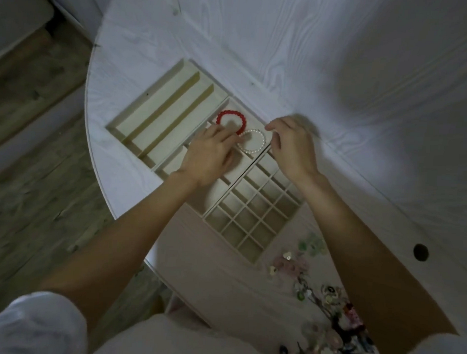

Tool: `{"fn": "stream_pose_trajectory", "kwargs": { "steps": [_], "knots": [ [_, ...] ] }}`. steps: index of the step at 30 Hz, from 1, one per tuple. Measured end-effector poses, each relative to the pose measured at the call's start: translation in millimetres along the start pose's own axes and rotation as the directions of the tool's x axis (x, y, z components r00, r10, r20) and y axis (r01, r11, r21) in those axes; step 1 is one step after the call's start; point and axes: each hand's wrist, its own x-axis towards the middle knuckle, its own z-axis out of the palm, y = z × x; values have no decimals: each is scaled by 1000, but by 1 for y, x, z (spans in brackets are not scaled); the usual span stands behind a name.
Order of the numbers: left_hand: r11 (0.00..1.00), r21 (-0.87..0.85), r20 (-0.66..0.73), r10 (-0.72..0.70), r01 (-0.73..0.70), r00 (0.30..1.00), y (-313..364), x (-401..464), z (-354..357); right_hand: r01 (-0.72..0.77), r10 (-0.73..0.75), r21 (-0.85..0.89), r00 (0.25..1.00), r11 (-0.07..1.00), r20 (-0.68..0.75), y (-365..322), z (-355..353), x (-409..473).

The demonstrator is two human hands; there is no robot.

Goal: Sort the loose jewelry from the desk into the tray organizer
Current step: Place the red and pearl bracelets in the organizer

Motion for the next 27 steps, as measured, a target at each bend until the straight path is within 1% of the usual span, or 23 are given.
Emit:
{"fn": "stream_pose_trajectory", "kwargs": {
  "steps": [2,4,6,8,11,15,18,21,23,25,27],
  "knots": [
    [989,115,5,98,-98,995,-2,2,6,119,-114,-91,992,989,50,6,3,-2],
    [975,171,-6,143,-140,990,1,2,9,209,-187,-170,972,963,140,13,9,-4],
    [976,180,-14,131,-126,991,4,0,12,267,-216,-216,948,939,235,16,15,-5],
    [982,167,-14,95,-91,995,5,-2,13,283,-209,-241,933,928,291,16,16,-6],
    [983,171,-11,72,-69,997,3,2,15,272,-181,-260,928,926,326,13,14,-9],
    [975,214,58,54,-65,997,-2,14,19,277,-173,-277,922,920,348,12,13,-14],
    [968,245,63,37,-51,997,-6,21,20,274,-164,-272,916,922,366,12,13,-16],
    [967,250,27,48,-54,998,-6,21,23,262,-156,-267,919,927,362,11,15,-18],
    [975,214,-6,60,-57,998,-3,20,25,235,-141,-254,930,938,341,10,15,-19],
    [986,155,-68,70,-59,995,4,18,24,174,-105,-205,944,963,312,7,13,-21],
    [994,108,-141,48,-33,989,16,11,19,83,-54,-104,965,991,255,4,6,-27]
  ]
}}
